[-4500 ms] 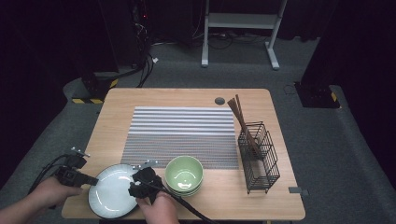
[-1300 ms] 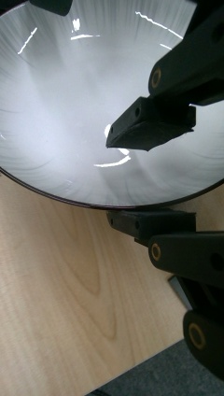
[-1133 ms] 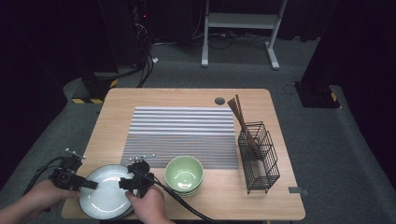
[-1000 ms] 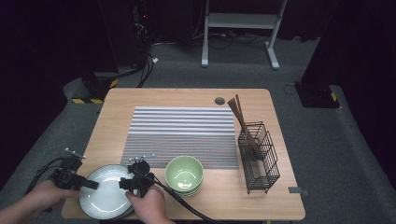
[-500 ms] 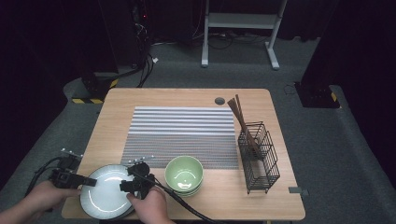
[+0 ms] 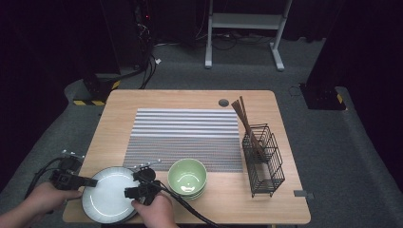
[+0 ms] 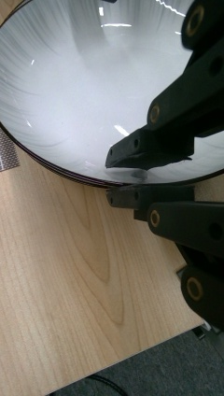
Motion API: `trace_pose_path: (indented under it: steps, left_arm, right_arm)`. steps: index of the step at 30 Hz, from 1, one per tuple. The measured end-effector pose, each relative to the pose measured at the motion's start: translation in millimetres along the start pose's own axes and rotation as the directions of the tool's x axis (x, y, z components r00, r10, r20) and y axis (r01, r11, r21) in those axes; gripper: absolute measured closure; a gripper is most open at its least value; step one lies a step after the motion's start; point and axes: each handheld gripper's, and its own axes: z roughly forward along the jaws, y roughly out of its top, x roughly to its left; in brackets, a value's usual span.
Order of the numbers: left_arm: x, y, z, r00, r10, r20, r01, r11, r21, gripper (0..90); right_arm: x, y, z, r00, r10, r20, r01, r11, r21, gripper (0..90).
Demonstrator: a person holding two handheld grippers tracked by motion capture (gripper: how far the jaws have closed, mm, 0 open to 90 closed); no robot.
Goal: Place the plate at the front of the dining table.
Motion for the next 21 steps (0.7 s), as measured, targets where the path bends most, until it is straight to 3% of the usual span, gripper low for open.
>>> trace_pose_path:
  steps: [1, 2, 11, 14, 16, 21]
  left_arm:
    - [-1.3, 0.5, 0.9, 0.9997, -0.026, 0.004, 0.026, 0.9995, -0.018, 79.5]
    - [0.9, 1.8, -0.8, 1.0, -0.003, 0.0, 0.003, 1.0, -0.006, 79.8]
    - [4.3, 9.3, -8.2, 0.9998, -0.003, -0.017, 0.003, 0.9991, -0.043, 81.6]
    - [7.0, 10.0, -9.5, 0.9998, 0.009, -0.018, -0.009, 0.9988, -0.047, 82.1]
    - [5.8, 9.3, -9.1, 0.9998, -0.011, -0.014, 0.01, 0.9978, -0.066, 82.2]
    - [5.2, 9.1, -8.4, 0.9997, -0.017, -0.017, 0.016, 0.9966, -0.081, 82.1]
  right_arm:
    - [-0.1, 0.2, 0.0, 1.0, 0.003, -0.003, -0.003, 1.0, 0.0, 41.8]
    - [-0.2, 0.4, -0.1, 1.0, 0.006, -0.005, -0.006, 1.0, 0.002, 41.9]
    - [1.3, -2.7, 14.5, 0.9971, 0.033, -0.069, -0.028, 0.998, 0.064, 42.0]
    - [0.5, -3.2, 16.3, 0.997, 0.008, -0.077, -0.004, 0.998, 0.058, 41.9]
    - [-0.5, -3.1, 16.3, 0.9962, -0.01, -0.087, 0.015, 0.998, 0.056, 40.4]
    - [-3.7, -3.0, 16.2, 0.9954, 0.001, -0.096, 0.003, 0.999, 0.038, 41.2]
